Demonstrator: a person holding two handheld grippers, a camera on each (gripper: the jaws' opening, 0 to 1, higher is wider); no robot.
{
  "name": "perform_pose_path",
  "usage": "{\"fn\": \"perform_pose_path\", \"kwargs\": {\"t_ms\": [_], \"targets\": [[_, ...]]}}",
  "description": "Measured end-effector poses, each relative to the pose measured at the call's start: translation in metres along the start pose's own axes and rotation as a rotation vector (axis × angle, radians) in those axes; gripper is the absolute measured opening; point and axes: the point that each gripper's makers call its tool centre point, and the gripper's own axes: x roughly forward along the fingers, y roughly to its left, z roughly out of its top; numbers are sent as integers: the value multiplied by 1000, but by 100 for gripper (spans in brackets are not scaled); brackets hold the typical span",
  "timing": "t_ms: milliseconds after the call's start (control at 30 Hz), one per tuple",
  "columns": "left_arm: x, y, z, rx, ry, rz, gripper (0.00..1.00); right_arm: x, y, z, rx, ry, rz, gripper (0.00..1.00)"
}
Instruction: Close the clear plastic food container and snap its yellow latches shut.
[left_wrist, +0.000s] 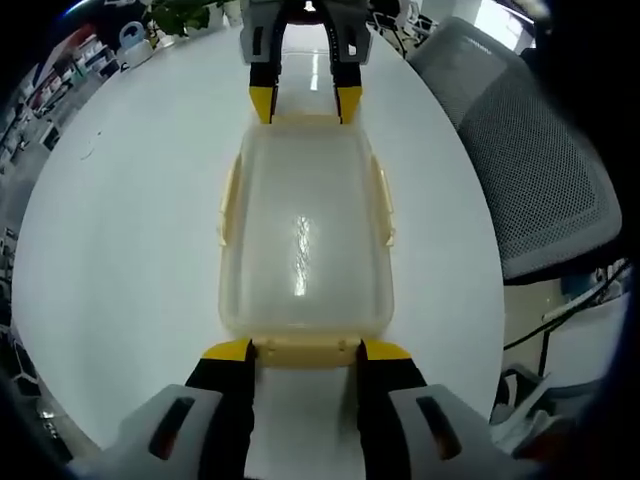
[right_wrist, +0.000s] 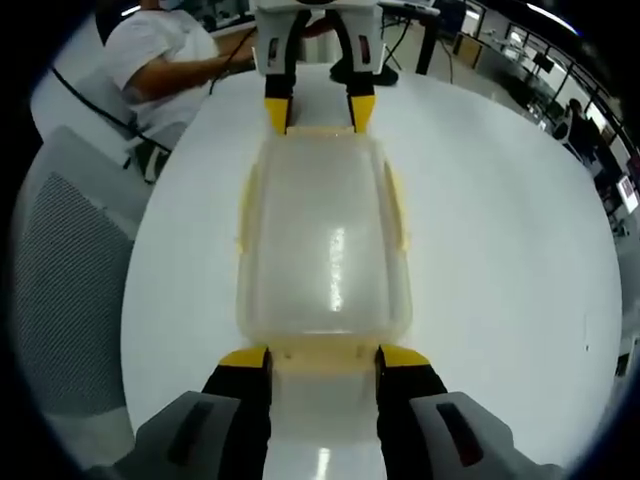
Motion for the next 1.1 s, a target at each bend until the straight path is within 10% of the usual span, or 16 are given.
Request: {"fn": "perform_pose_path", "kwargs": {"t_ms": [1100], "targets": [[-1,1,-2,0,35,-11,37,-2,0,-1,-7,-50,2,37]]}}
